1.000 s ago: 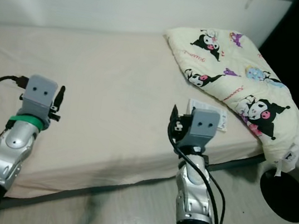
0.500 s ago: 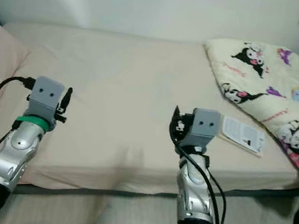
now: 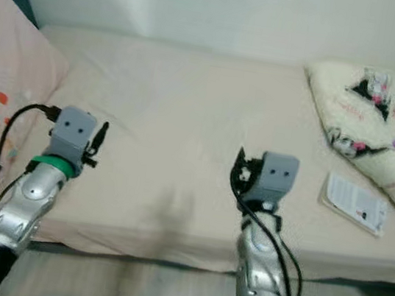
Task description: Clean up the room
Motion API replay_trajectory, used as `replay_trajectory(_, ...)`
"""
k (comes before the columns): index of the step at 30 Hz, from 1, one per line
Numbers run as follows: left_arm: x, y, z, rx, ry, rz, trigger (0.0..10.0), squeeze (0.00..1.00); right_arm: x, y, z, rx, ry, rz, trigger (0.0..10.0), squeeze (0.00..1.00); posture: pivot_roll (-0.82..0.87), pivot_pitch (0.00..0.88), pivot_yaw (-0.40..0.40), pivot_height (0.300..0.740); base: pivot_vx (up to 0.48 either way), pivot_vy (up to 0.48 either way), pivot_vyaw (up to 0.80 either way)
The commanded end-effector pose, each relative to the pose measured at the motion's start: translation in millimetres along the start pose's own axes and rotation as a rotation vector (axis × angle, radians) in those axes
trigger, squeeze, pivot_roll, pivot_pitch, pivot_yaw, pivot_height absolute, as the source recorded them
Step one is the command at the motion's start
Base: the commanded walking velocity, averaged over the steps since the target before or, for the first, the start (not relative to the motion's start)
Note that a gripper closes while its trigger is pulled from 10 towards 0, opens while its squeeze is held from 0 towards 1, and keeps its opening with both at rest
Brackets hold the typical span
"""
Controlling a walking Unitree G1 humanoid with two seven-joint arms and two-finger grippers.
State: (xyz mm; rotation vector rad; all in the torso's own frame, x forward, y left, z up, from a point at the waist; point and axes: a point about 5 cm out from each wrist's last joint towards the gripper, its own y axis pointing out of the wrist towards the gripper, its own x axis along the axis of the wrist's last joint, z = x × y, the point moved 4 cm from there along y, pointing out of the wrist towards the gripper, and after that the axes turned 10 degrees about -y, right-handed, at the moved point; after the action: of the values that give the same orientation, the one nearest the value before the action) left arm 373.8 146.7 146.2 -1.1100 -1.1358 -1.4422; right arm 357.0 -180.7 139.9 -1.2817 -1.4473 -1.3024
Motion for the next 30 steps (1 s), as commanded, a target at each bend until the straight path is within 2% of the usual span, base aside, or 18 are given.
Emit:
replay_trajectory(1, -5.7, -2.6, -4.2, -0.01, 0.004, 0.021, 10.0, 0.0, -4.8, -2.0, -2.5, -0.011, 0.009, 0.021, 10.0, 0.0, -0.09, 0.086, 0.039, 0.74, 0.0, 0.0, 0.0)
replay_trajectory(15, -5.5, -5.8, -6.6, -0.028, 0.014, 0.014, 10.0, 0.0, -2.7, -0.1, 0.1, -0.001, 0.017, 0.014, 10.0, 0.0, -0.08, 0.083, 0.04, 0.74, 0.0, 0.0, 0.0)
replay_trajectory(24, -6.3, -7.9, -16.9, -0.068, 0.021, 0.009, 10.0, 0.0, -4.2, -3.2, 1.6, 0.005, 0.016, 0.017, 10.0, 0.0, -0.1, 0.083, 0.048, 0.74, 0.0, -0.375, 0.0)
replay_trajectory(30, -7.0, -6.9, -18.0, -0.076, 0.021, 0.012, 10.0, 0.0, -5.2, -4.7, 0.9, 0.001, 0.015, 0.02, 10.0, 0.0, -0.1, 0.078, 0.054, 0.74, 0.0, -0.368, 0.0)
